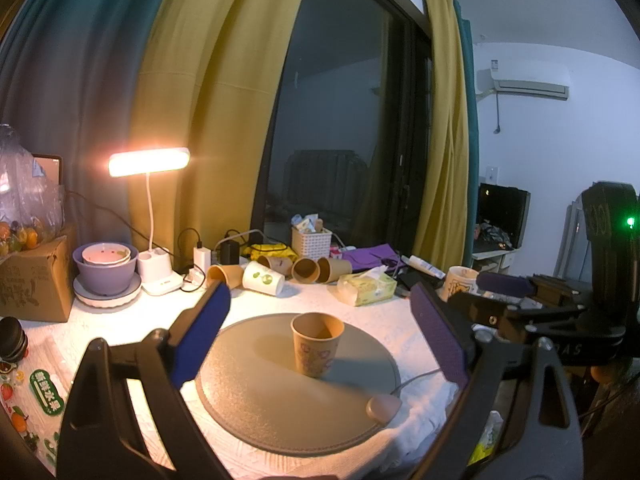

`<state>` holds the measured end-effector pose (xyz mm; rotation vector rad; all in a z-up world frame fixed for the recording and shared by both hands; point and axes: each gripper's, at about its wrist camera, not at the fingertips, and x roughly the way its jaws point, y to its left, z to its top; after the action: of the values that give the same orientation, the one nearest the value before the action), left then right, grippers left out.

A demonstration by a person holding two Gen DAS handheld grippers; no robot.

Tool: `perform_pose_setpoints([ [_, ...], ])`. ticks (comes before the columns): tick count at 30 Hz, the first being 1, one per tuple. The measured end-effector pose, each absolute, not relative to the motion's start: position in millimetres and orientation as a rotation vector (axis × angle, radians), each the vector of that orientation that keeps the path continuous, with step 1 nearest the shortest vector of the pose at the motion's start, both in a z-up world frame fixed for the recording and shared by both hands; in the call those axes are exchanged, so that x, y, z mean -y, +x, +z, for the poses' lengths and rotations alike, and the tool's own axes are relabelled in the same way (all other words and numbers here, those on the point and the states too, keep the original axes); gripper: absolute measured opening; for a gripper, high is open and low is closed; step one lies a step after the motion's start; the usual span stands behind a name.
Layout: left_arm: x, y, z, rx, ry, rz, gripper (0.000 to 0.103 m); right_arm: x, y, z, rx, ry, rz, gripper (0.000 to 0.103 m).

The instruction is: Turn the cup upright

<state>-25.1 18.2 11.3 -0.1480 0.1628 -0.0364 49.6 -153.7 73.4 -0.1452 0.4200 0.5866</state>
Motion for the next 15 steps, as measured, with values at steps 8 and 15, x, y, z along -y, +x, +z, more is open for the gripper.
perform_pose_setpoints([
  [8, -18.6, -24.7, 11.6, -0.163, -0.149, -0.036, 0.092, 152.5, 48.9, 71.6, -0.421, -0.146, 0.587, 0.076],
  [15, -18.8, -25.7, 10.7, -0.164, -0.151, -0.035, 0.092, 150.7, 48.1, 69.5, -0.425, -0.146, 0.588, 0.076],
])
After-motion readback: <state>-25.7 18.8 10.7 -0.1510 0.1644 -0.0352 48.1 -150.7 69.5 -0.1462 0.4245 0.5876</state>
